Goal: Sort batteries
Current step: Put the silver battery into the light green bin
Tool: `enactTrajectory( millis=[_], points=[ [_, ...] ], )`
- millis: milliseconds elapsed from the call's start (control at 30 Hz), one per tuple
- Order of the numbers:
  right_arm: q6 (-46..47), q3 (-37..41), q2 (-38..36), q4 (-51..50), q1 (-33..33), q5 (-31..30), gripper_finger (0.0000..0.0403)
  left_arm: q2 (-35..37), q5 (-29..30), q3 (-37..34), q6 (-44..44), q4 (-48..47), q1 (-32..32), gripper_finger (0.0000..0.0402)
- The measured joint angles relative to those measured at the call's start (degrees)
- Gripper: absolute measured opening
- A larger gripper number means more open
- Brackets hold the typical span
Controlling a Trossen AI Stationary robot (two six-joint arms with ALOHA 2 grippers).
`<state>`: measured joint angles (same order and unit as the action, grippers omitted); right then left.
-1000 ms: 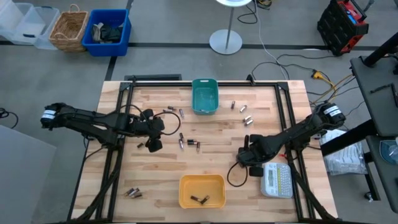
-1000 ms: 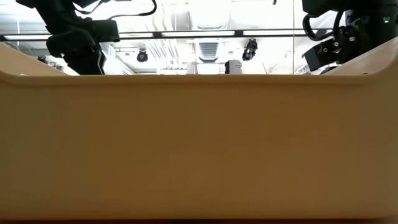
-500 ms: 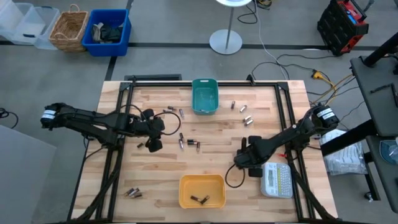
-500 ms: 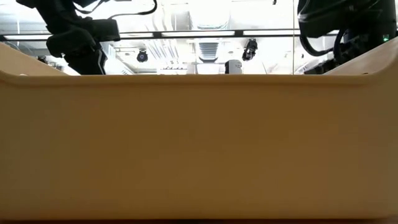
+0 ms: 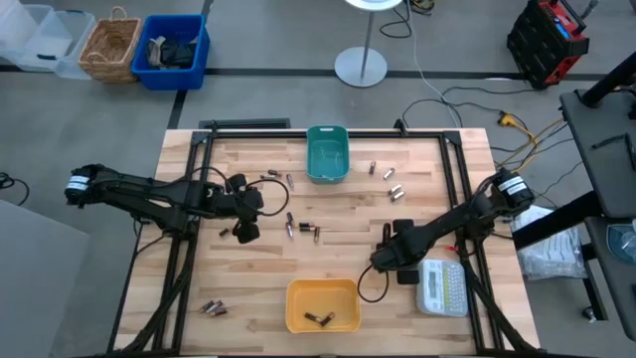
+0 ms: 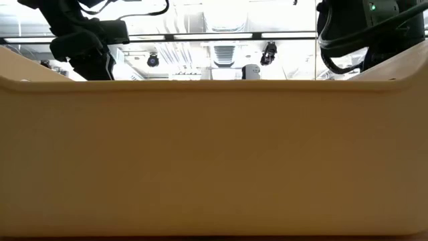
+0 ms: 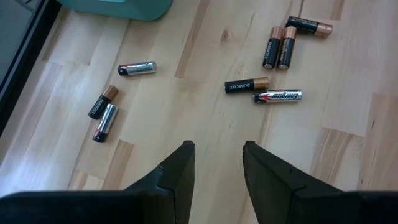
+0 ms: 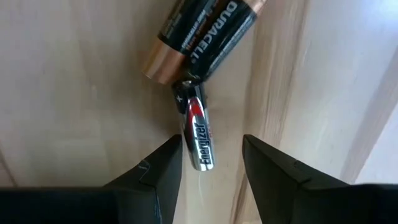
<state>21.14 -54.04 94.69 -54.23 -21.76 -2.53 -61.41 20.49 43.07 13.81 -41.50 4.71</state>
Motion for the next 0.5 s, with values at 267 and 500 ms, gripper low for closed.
enactTrajectory(
  millis=[267,500],
  points=[
    [-1.63,0.05,1.01,0.74,0.00,1.03,0.0143,0.00,0.00,-0.02,-0.68,0.48,0.00,0.0116],
    [-1.86,0.09,1.01,0.89,0.00,1.32,0.0115,0.00,-0.01,-0.04,-1.08,0.55,0.00,0.0116]
  ],
)
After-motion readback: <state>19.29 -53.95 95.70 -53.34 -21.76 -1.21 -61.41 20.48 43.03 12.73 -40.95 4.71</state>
